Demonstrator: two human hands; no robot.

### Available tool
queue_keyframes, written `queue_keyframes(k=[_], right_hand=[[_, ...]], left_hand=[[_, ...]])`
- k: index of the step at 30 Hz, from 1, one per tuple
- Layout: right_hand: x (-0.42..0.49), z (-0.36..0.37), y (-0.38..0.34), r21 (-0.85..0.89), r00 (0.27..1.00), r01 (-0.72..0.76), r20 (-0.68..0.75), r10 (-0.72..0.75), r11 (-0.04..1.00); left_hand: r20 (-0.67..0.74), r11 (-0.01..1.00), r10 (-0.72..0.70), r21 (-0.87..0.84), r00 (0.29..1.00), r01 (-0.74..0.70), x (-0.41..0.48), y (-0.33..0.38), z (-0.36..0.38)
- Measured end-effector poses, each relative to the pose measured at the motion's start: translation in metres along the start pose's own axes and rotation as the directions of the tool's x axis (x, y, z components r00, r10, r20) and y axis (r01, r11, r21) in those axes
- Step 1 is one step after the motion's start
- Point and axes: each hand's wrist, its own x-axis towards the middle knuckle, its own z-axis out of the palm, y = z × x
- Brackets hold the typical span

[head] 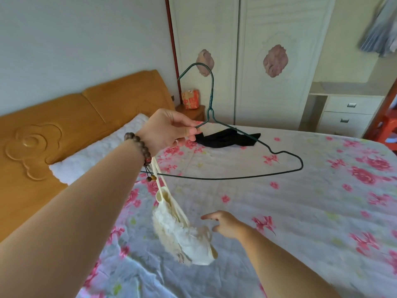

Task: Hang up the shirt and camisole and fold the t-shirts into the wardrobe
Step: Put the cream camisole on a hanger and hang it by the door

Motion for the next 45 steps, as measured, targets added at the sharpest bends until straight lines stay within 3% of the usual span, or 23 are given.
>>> queue_keyframes(k=[5, 12, 28, 36, 40, 42, 45], right_hand=[[0.013, 0.022, -0.008, 0.001, 0.999, 0.026, 0.024, -0.026, 1.000], [0.012, 0.016, -0.011, 0.032, 0.995, 0.080, -0.056, -0.078, 0.996], [-0.060, -0.088, -0.027, -0.172, 0.906, 0.099, -0.393, -0.160, 0.980], [-0.094, -0.126, -0.014, -0.056, 0.741, 0.056, -0.667, -0.079, 0.997], [-0.107, -0.133, -0.007, 0.048, 0.600, 0.139, -0.799, -0.046, 0.989], [-0.111, -0.138, -0.006, 0.096, 0.560, 0.152, -0.828, -0.006, 0.984], [-0.119, -0.142, -0.012, 0.341, 0.534, 0.289, -0.833, 0.145, 0.895]], left_hand=[[-0.042, 0.999, -0.035, -0.003, 0.999, 0.035, 0.002, -0.008, -0.007], [-0.068, 0.996, -0.071, 0.054, 0.995, 0.075, -0.002, -0.021, -0.025], [-0.067, 0.992, -0.123, -0.020, 0.990, 0.122, -0.016, -0.067, -0.034], [-0.066, 0.989, -0.145, -0.026, 0.987, 0.143, -0.013, -0.076, -0.028], [-0.055, 0.987, -0.155, -0.041, 0.986, 0.153, -0.012, -0.074, -0.026], [-0.053, 0.987, -0.156, -0.055, 0.986, 0.154, -0.012, -0.072, -0.024], [-0.054, 0.986, -0.160, -0.055, 0.986, 0.157, -0.013, -0.069, -0.022]])
